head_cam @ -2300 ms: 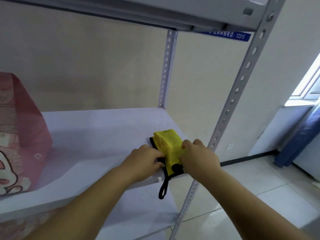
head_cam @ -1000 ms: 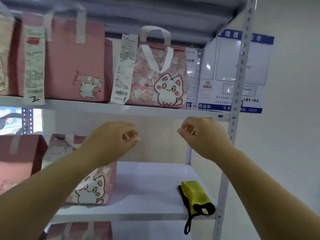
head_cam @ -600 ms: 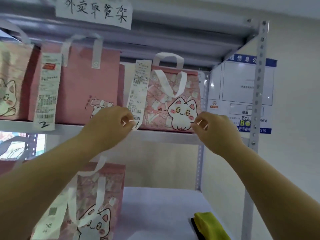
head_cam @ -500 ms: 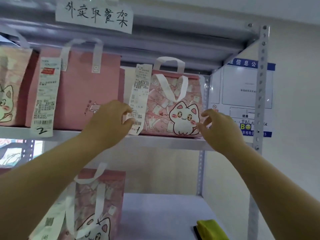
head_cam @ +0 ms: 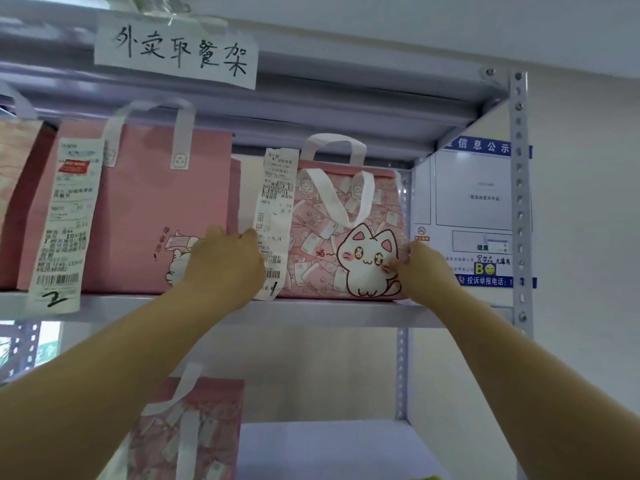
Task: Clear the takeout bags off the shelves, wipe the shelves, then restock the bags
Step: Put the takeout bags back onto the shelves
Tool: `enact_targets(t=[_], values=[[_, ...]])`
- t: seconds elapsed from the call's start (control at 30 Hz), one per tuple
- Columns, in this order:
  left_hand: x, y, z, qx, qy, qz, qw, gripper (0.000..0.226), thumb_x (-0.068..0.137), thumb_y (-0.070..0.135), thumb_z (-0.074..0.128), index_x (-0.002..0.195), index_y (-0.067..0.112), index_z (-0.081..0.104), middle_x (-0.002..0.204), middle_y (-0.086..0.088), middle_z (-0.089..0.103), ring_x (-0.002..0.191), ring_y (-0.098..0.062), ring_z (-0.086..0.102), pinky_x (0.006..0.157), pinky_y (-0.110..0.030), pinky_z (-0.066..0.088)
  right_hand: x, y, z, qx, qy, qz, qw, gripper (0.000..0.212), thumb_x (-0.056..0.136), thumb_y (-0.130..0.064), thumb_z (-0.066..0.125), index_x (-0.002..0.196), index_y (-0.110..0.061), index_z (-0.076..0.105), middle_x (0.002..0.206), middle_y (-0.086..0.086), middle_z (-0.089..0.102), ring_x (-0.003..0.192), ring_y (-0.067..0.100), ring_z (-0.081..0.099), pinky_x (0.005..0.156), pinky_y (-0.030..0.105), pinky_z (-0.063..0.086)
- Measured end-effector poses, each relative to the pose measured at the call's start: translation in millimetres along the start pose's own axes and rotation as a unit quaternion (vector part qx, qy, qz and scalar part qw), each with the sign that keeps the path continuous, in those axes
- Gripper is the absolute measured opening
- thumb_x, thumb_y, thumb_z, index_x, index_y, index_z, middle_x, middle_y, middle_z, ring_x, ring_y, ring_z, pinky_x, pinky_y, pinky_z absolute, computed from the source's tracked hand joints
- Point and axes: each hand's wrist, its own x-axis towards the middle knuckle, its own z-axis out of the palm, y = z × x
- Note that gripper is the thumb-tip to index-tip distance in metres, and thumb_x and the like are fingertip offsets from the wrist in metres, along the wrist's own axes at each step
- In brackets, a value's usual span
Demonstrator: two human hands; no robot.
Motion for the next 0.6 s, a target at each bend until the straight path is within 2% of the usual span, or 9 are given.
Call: enact_targets(t=[0.1, 0.2, 0.27, 0.33, 0.43, 0.5, 0.53, 0.6], values=[[-0.8, 7.0, -3.1, -0.056, -0.012, -0.021, 0.998, 0.019, 0.096, 0.024, 0.042, 0.101, 0.008, 0.051, 0.094, -0.015, 0.055, 0.086, -0.029, 0.046, 0.083, -0.041, 0.047, -1.0, 4.7, -1.8, 0.015, 0.021, 0.017, 1.000, 0.021, 0.092, -0.029, 0.054, 0.100, -0.010, 0.052, 0.099, 0.010, 0.061, 0.086, 0.028, 0.057, 0.070, 0.034, 0.046], [0.4, 8.7, 0.4, -0.150, 0.028, -0.011, 0.988, 0.016, 0.093, 0.023, 0.046, 0.095, 0.008, 0.052, 0.085, -0.010, 0.060, 0.086, -0.032, 0.054, 0.077, -0.046, 0.050, -8.7, 10.2, -9.5, 0.036, 0.049, 0.012, 0.998, 0.020, 0.094, -0.027, 0.051, 0.105, -0.011, 0.050, 0.100, 0.008, 0.061, 0.084, 0.025, 0.055, 0.065, 0.031, 0.041], [-2.8, 12.6, -2.8, -0.207, 0.031, -0.015, 0.978, 0.017, 0.093, 0.025, 0.048, 0.103, 0.012, 0.053, 0.090, -0.006, 0.063, 0.088, -0.029, 0.056, 0.075, -0.042, 0.050, -19.1, 13.1, -18.4, 0.062, 0.077, -0.001, 0.995, 0.023, 0.095, -0.025, 0.049, 0.114, -0.012, 0.049, 0.098, 0.004, 0.059, 0.083, 0.022, 0.054, 0.062, 0.030, 0.039], [-9.9, 19.0, -10.1, -0.270, 0.039, -0.020, 0.962, 0.025, 0.092, 0.026, 0.052, 0.116, 0.017, 0.054, 0.097, -0.002, 0.064, 0.090, -0.024, 0.058, 0.076, -0.039, 0.050, -32.3, 17.4, -28.6, 0.082, 0.123, -0.022, 0.989, 0.025, 0.095, -0.023, 0.048, 0.118, -0.013, 0.050, 0.099, 0.002, 0.059, 0.085, 0.020, 0.053, 0.065, 0.030, 0.040], [-29.5, 31.4, -25.6, -0.363, 0.081, -0.015, 0.928, 0.027, 0.090, 0.023, 0.058, 0.117, 0.020, 0.058, 0.097, 0.009, 0.064, 0.087, -0.011, 0.060, 0.077, -0.029, 0.050, -59.2, 24.3, -45.7, 0.148, 0.186, -0.063, 0.969, 0.020, 0.093, -0.020, 0.052, 0.112, -0.015, 0.052, 0.095, -0.006, 0.059, 0.086, 0.016, 0.055, 0.070, 0.030, 0.042], [-45.8, 38.1, -36.4, -0.403, 0.101, -0.007, 0.910, 0.023, 0.089, 0.018, 0.059, 0.112, 0.022, 0.060, 0.090, 0.016, 0.061, 0.077, 0.003, 0.059, 0.067, -0.009, 0.046, -80.0, 30.4, -57.2, 0.197, 0.210, -0.097, 0.953, 0.012, 0.092, -0.021, 0.055, 0.103, -0.020, 0.052, 0.089, -0.014, 0.058, 0.081, 0.009, 0.056, 0.067, 0.026, 0.045], [-55.1, 40.8, -42.3, -0.425, 0.102, -0.005, 0.900, 0.022, 0.089, 0.016, 0.060, 0.109, 0.024, 0.060, 0.088, 0.020, 0.060, 0.074, 0.008, 0.058, 0.062, -0.004, 0.044, -90.9, 33.3, -62.7, 0.219, 0.219, -0.109, 0.945, 0.009, 0.092, -0.021, 0.055, 0.101, -0.022, 0.051, 0.087, -0.018, 0.057, 0.080, 0.005, 0.056, 0.064, 0.023, 0.046], [-73.9, 45.0, -52.5, -0.460, 0.096, -0.002, 0.883, 0.022, 0.088, 0.016, 0.061, 0.105, 0.029, 0.058, 0.089, 0.023, 0.060, 0.075, 0.013, 0.058, 0.061, -0.001, 0.044, -111.7, 40.3, -73.3, 0.252, 0.233, -0.123, 0.931, 0.009, 0.092, -0.019, 0.056, 0.099, -0.022, 0.052, 0.086, -0.020, 0.057, 0.074, -0.003, 0.057, 0.059, 0.015, 0.046]])
